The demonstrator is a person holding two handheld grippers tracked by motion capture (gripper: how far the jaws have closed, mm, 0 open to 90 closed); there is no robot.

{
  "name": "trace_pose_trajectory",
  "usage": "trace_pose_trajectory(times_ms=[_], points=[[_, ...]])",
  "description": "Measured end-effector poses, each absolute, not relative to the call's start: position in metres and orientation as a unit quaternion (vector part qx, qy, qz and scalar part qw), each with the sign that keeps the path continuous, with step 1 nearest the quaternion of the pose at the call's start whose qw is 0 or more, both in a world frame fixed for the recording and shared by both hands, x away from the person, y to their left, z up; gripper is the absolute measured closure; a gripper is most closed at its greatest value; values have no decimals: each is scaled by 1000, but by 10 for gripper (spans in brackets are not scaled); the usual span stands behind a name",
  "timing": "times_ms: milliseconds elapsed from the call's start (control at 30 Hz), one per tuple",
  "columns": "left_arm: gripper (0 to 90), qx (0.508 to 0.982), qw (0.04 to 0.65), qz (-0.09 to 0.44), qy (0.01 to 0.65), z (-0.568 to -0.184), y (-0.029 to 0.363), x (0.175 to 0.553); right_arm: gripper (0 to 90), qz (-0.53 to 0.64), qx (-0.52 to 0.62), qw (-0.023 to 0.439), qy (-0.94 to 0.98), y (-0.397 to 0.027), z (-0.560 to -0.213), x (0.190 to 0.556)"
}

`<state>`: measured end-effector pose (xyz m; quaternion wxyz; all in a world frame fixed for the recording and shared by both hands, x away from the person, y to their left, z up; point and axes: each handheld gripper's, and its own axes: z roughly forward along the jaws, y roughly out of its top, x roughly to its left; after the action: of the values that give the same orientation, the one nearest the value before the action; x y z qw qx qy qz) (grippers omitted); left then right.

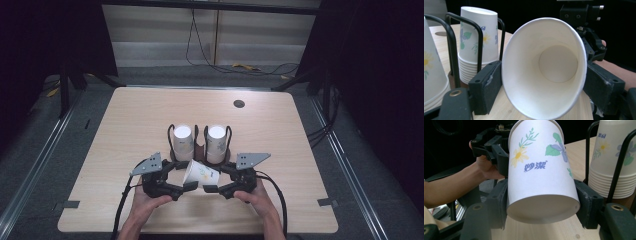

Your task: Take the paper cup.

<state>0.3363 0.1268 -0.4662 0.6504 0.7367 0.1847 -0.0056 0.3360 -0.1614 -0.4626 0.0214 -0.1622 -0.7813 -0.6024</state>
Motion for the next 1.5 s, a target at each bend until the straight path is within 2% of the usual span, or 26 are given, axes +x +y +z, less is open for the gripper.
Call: trace_pose_trajectory(times_ms=[433,933,1500], points=[[199,723,664,-11,188,-464,126,338,369,-606,-152,10,-781,-160,-463,335],[180,735,653,-22,181,-466,121,338,368,-597,-138,3,-790,-156,-464,333],[297,740,654,-21,157,-465,122,335,309,-574,-149,11,-805,-157,-466,334]])
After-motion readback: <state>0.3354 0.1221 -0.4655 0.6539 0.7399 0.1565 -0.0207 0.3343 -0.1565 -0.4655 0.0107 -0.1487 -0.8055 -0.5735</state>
